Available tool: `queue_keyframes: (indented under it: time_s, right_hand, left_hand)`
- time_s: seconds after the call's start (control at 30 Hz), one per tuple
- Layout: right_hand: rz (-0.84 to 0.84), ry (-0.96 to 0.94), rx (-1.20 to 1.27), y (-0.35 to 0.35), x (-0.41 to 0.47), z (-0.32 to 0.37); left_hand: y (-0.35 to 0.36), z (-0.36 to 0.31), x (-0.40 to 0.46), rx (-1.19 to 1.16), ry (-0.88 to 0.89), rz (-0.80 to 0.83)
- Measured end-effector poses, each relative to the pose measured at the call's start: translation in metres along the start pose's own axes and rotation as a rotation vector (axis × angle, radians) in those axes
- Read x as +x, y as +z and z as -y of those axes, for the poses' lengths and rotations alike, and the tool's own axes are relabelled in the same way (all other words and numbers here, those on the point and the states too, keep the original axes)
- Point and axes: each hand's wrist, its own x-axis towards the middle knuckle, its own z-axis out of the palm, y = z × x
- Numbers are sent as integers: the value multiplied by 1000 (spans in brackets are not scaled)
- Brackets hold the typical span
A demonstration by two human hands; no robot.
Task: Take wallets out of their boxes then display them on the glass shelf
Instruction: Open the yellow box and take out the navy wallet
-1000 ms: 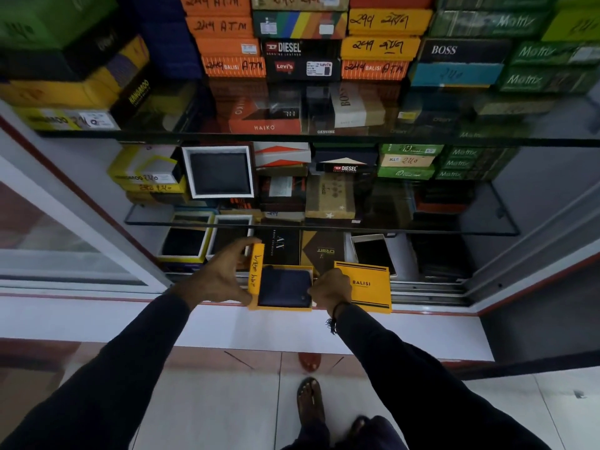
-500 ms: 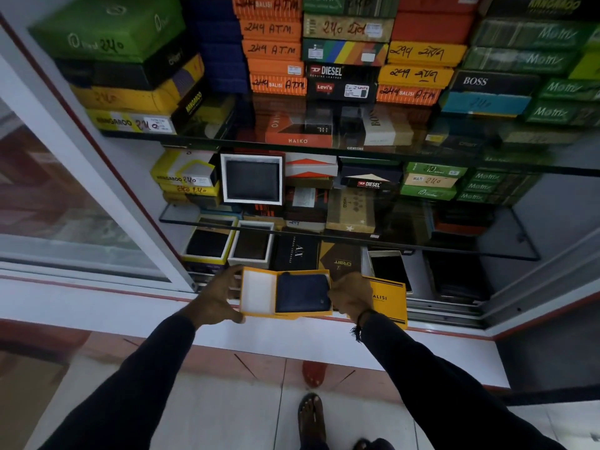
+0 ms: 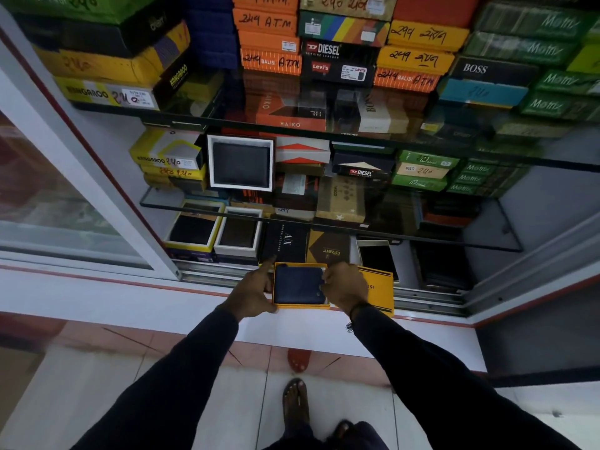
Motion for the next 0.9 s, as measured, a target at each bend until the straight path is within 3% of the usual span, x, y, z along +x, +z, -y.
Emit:
queue_keyframes:
  time_s: [0.27, 0.43, 0.6, 0.73, 0.9]
  right_hand:
    - [57, 142, 131, 11, 6, 20]
    - [41, 250, 438, 9, 12, 22]
    - [46, 232, 772, -4, 9, 25]
    - [245, 341, 1089, -33, 8, 10]
    - [350, 313, 1145, -63, -3, -3]
  left_hand:
    - [2, -3, -1, 59, 34, -17]
    - [-2, -4, -1, 61, 15, -36]
    - [-10, -5, -6, -31, 12, -17]
    - [-26, -15, -10, -279, -28, -6]
    - [-36, -47, -15, -357, 35, 51]
